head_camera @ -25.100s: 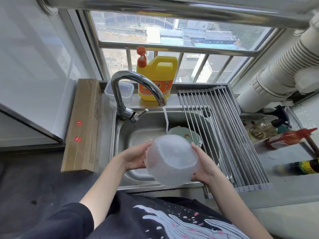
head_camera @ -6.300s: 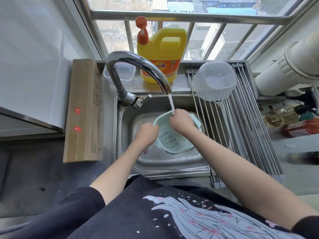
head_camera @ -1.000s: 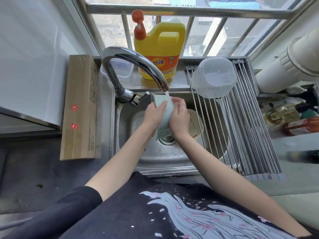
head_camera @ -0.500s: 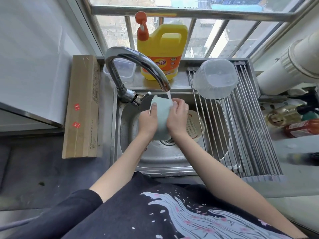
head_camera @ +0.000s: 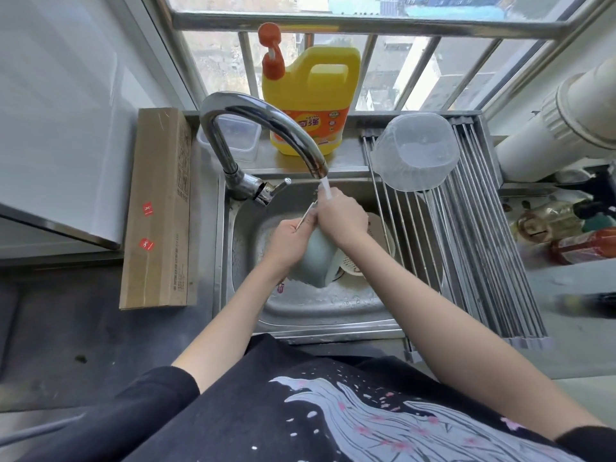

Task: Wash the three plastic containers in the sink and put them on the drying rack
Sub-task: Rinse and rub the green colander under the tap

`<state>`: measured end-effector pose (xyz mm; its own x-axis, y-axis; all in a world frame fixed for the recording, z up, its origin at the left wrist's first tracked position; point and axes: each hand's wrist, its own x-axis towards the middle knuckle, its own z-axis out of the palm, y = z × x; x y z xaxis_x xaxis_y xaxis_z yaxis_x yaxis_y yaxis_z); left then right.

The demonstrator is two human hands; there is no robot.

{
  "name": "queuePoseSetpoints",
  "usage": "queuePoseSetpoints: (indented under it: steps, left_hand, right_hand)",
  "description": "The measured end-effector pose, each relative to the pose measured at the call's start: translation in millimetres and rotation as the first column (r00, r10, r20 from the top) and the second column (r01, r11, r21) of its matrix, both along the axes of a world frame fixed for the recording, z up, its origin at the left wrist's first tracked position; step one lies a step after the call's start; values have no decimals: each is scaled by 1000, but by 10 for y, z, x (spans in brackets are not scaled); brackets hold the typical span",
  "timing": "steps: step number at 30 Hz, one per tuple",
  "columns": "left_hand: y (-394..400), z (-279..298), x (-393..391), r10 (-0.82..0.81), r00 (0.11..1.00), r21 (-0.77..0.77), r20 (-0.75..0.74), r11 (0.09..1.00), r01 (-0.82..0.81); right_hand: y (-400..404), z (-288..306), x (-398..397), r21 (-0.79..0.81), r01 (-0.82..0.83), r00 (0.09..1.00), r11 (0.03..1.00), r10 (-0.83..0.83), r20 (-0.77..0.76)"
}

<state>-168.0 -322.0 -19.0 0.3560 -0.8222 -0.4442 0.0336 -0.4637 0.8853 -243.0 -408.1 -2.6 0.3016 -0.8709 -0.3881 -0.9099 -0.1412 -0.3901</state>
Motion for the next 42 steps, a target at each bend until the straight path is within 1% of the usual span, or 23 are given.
queuePoseSetpoints:
  steps: [1,2,3,4,6,7,9,10,11,12,15,17,20,22,24,26,29,30,32,34,38,40,42]
  left_hand:
    - [10,-28,8,3,999,25,-33,1000,-2]
    - [21,-49,23,-10,998,40,-57,999,12]
    - [26,-72,31,-36,998,40,-58,998,38]
    - [32,-90,30,-74,996,37,-40,996,75]
    - [35,-110,-13,-129,991,12,28,992,129]
    - [27,-108,-32,-138,988,-1,74,990,139]
    - [-6,-102,-23,-139,979,-25,148,989,144]
    - [-23,-106,7,-132,978,-45,159,989,141]
    - [-34,-100,47,-127,981,-66,148,988,138]
    - [-39,-97,94,-126,984,-90,124,986,137]
    - [-11,-97,215,-137,990,-159,17,978,138]
    - [7,-83,254,-116,993,-193,16,974,117]
    - [-10,-17,278,-75,988,-205,135,974,102]
    - [-39,28,249,-110,961,-157,254,976,153]
    - [-52,40,229,-101,927,-119,362,981,154]
    - [-60,26,235,-71,908,-107,412,986,126]
    - [-108,3,234,-114,876,-32,468,989,146]
    - [-146,13,245,-127,880,-3,458,990,144]
    - [-240,21,286,-117,933,1,341,992,124]
    - [-324,13,324,-114,956,-5,270,993,120]
    - [-412,12,276,-39,992,12,120,999,38]
    - [-431,39,244,-2,1000,43,31,999,1]
    - [-416,43,229,5,999,61,-45,998,-2]
  right_hand:
    - [73,-5,-18,-80,-64,998,995,63,-21]
    - [131,-28,-48,-107,-90,996,990,89,-14]
    - [177,-51,-85,-93,-106,994,990,106,-2]
    - [198,-109,-141,-41,-92,995,995,93,31]
    - [201,-215,-256,30,-117,991,993,115,75]
    - [197,-265,-322,40,-164,982,986,159,99]
    - [149,-253,-428,116,-148,941,982,104,321]
    - [114,-195,-454,180,-104,903,978,17,430]
    - [60,-138,-471,219,-92,867,971,-30,497]
    - [-11,-62,-470,234,-99,858,967,-37,513]
    - [-248,104,-428,270,-117,847,956,-46,530]
    - [-348,172,-362,282,-122,861,952,-40,508]
    - [-361,178,-220,261,-100,887,960,-32,460]
    - [-317,118,-137,226,-67,899,972,-40,437]
    - [-245,41,-111,210,-12,890,978,-85,448]
    - [-183,-1,-138,189,46,875,981,-131,466]
    - [-134,-28,-192,64,25,924,998,-47,380]
    - [-102,-29,-213,57,9,930,998,-29,366]
    - [6,-57,-265,63,-60,917,996,30,398]
    - [141,-93,-315,29,-109,907,994,87,412]
    - [210,-117,-351,-51,-74,945,996,86,314]
    - [180,-117,-360,-73,-67,936,995,88,341]
    - [163,-135,-355,-73,-43,903,996,70,424]
